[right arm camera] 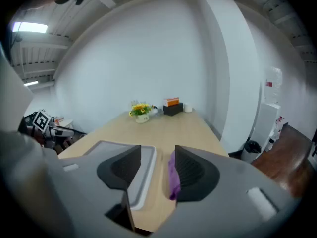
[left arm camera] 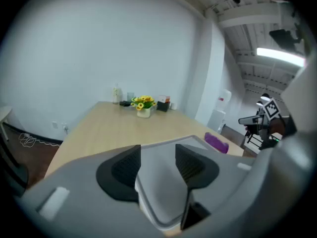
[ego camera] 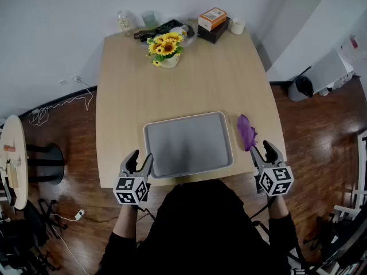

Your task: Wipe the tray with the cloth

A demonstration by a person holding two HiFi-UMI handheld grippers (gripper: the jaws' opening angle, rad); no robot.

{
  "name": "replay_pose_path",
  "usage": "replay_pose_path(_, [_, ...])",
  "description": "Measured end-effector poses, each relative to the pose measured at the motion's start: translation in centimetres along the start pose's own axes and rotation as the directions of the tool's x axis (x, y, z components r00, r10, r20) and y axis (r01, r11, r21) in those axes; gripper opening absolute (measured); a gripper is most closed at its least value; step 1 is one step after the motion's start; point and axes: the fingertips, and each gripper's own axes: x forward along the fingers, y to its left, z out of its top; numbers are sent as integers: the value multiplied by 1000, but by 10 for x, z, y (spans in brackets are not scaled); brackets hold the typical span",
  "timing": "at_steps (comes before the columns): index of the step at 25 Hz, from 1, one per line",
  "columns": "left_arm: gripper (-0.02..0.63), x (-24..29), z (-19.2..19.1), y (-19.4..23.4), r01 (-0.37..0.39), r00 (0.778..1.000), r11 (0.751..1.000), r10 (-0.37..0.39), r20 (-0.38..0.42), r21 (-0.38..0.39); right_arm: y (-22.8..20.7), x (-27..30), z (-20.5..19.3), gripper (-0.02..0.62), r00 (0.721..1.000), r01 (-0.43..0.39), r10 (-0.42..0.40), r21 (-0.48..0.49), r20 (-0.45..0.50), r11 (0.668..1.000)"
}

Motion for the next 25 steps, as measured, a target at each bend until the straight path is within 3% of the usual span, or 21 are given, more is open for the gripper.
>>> replay_pose_path(3, [218, 23, -29, 17, -42, 996, 995, 34, -87, -88, -37, 42, -35, 247, 989, -1, -7, -57, -145, 998])
replay_pose_path(6, [218, 34, -63, 21, -49, 982, 984, 17, -186, -170, -57, 80, -68, 247, 954, -48, 20, -88, -300, 995])
replay_pose_path(11, [218, 26, -122, 16, -23, 931, 988, -36, -364, -155, -68, 131, -102, 247, 877, -104, 22, -144, -481, 984])
replay_pose_path(12, [218, 22, -132, 15, -20, 920, 989, -40, -390, -147, -71, 135, -108, 229, 859, -107, -1, -181, -511, 978])
replay_pose_path(13, [218, 19, -141, 13, -17, 912, 989, -44, -407, -145, -74, 138, -112, 127, 847, -110, -22, -215, -531, 970])
replay_pose_path(14, [218, 18, -148, 11, -14, 907, 989, -49, -417, -148, -76, 140, -115, 74, 841, -113, -31, -233, -540, 966])
replay_pose_path(17, [218, 22, -153, 2, 4, 907, 989, -67, -415, -149, -82, 139, -113, 51, 848, -110, 4, -168, -529, 980])
replay_pose_path(22, [193, 38, -159, -4, 57, 889, 992, -104, -447, -116, -62, 130, -68, 51, 922, -138, 106, -59, -372, 989])
replay_pose_path(25, [146, 39, -169, 1, 55, 870, 994, -95, -483, -97, -24, 143, -35, 51, 942, -206, 183, -53, -281, 977])
